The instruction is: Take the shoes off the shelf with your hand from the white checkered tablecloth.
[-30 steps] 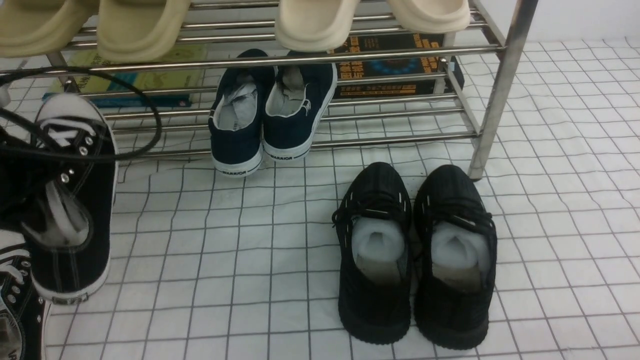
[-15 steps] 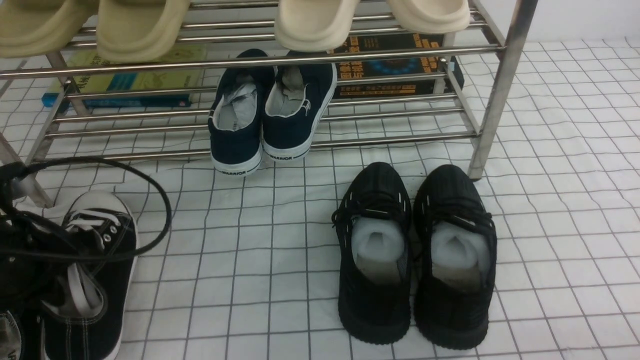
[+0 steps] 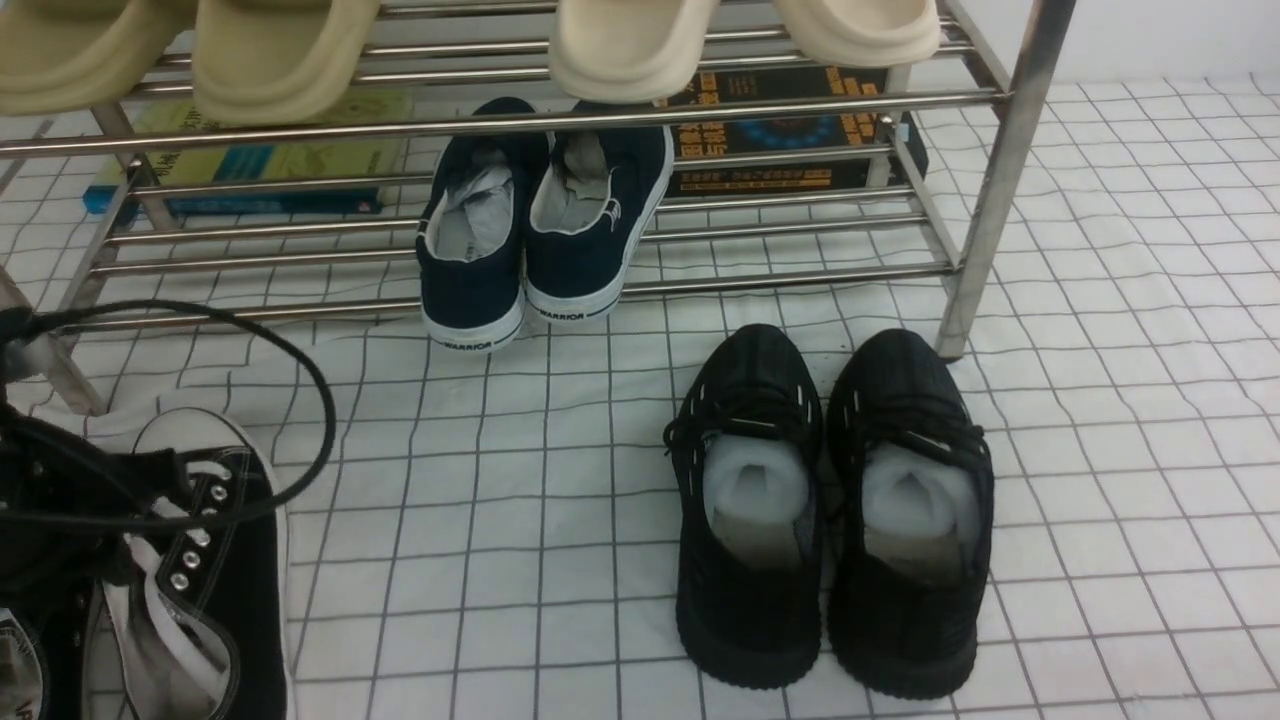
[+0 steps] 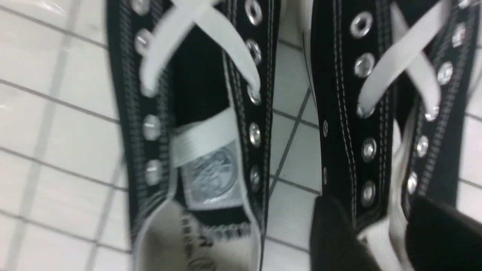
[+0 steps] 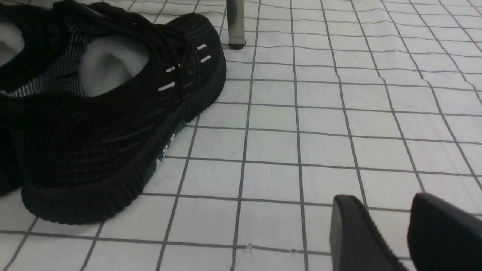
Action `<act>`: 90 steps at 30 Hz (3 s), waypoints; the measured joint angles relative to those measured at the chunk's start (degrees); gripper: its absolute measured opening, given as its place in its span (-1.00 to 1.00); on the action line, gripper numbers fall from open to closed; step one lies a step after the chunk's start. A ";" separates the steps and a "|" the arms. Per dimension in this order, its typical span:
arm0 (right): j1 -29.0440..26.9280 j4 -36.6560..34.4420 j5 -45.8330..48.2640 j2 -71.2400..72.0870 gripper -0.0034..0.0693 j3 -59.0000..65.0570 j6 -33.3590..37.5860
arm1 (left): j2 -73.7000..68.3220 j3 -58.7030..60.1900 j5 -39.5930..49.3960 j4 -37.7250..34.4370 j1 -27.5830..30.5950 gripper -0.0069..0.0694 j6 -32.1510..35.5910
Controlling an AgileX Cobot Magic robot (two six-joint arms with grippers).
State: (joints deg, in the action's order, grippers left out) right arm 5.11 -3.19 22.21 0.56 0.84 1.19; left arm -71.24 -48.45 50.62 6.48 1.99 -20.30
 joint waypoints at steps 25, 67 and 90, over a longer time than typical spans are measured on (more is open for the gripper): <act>0.00 0.00 0.00 0.00 -0.25 0.00 0.00 | 57.61 18.39 -7.69 -12.74 0.00 -0.81 13.46; 0.00 0.00 0.00 0.00 -0.25 0.00 0.00 | 71.96 49.87 -28.72 4.15 -5.71 -0.71 0.35; 0.00 0.00 0.00 0.00 -0.25 0.00 0.00 | 71.96 49.87 -28.65 0.76 -5.71 -0.65 1.57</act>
State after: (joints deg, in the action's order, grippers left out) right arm 5.11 -3.19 22.21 0.56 0.84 1.19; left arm 0.72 1.42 21.97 7.24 -3.72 -18.73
